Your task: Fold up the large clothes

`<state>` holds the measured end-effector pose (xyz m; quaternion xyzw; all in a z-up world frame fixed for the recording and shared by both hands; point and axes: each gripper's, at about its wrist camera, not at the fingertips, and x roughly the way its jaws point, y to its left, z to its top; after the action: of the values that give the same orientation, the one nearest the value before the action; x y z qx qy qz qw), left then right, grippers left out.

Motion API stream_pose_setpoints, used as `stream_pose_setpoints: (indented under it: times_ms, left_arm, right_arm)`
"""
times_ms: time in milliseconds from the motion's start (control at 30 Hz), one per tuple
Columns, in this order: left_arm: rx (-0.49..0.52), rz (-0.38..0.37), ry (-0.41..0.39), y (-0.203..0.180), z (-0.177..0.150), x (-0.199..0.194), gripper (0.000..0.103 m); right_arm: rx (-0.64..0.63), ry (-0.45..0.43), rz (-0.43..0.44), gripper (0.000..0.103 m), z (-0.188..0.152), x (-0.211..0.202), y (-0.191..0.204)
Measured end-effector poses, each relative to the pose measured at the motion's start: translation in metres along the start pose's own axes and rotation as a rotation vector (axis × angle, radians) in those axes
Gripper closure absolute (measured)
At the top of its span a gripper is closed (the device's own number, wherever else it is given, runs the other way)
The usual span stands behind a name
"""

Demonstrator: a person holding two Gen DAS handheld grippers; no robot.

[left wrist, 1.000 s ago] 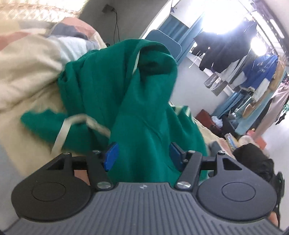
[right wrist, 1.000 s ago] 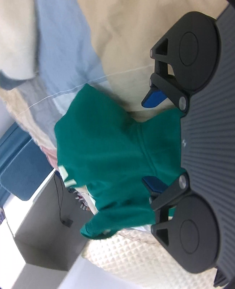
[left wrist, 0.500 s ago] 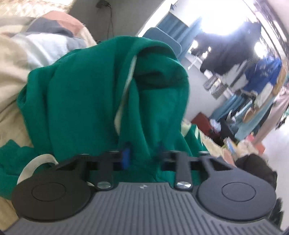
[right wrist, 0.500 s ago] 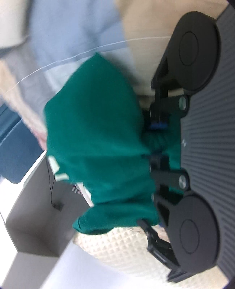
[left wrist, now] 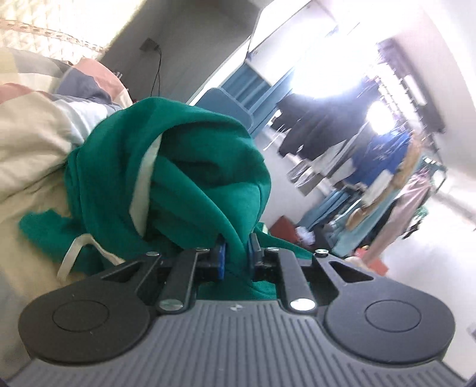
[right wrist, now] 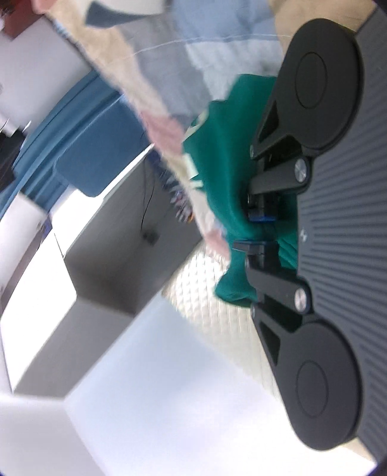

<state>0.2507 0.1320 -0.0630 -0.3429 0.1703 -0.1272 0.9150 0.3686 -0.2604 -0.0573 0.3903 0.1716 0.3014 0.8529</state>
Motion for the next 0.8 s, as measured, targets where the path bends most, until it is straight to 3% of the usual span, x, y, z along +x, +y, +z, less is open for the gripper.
stream_pose_setpoints:
  times_ms: [133,233,400,467,533,600,633,667,700,733,800]
  left_arm:
    - [-0.037,-0.032,-0.028,-0.002,-0.03,-0.063,0.087]
    - [-0.087,0.05,0.01,0.01,-0.056,-0.09,0.087]
    - [-0.155,0.179,0.162,0.032,-0.082,-0.084,0.087]
    - [-0.185,0.19,0.2,0.039,-0.087,-0.077,0.086]
    - [-0.186,0.172,0.214,0.04,-0.09,-0.074,0.076]
    - [-0.195,0.155,0.222,0.04,-0.091,-0.073,0.038]
    - [-0.196,0.157,0.223,0.04,-0.087,-0.071,0.036]
    - [-0.189,0.156,0.222,0.04,-0.086,-0.07,0.036]
    - [-0.177,0.155,0.222,0.04,-0.085,-0.072,0.035]
    - [-0.166,0.157,0.222,0.039,-0.084,-0.066,0.035]
    - [-0.141,0.171,0.225,0.037,-0.084,-0.062,0.031]
  right_arm:
    - [-0.056,0.028,0.047,0.089,-0.014,-0.038,0.035]
    - [-0.075,0.106,0.001,0.089,-0.034,-0.051,0.053]
    - [-0.036,0.219,-0.16,0.087,-0.068,-0.05,0.054]
    - [-0.007,0.243,-0.219,0.086,-0.077,-0.049,0.048]
    - [0.013,0.265,-0.264,0.085,-0.084,-0.05,0.042]
    - [0.026,0.27,-0.286,0.079,-0.089,-0.051,0.037]
    - [0.038,0.274,-0.294,0.065,-0.089,-0.047,0.033]
    - [0.056,0.274,-0.299,0.045,-0.09,-0.05,0.032]
    - [0.081,0.271,-0.299,0.036,-0.09,-0.05,0.028]
    - [0.101,0.268,-0.304,0.031,-0.09,-0.048,0.029]
    - [0.13,0.277,-0.333,0.031,-0.093,-0.045,0.024]
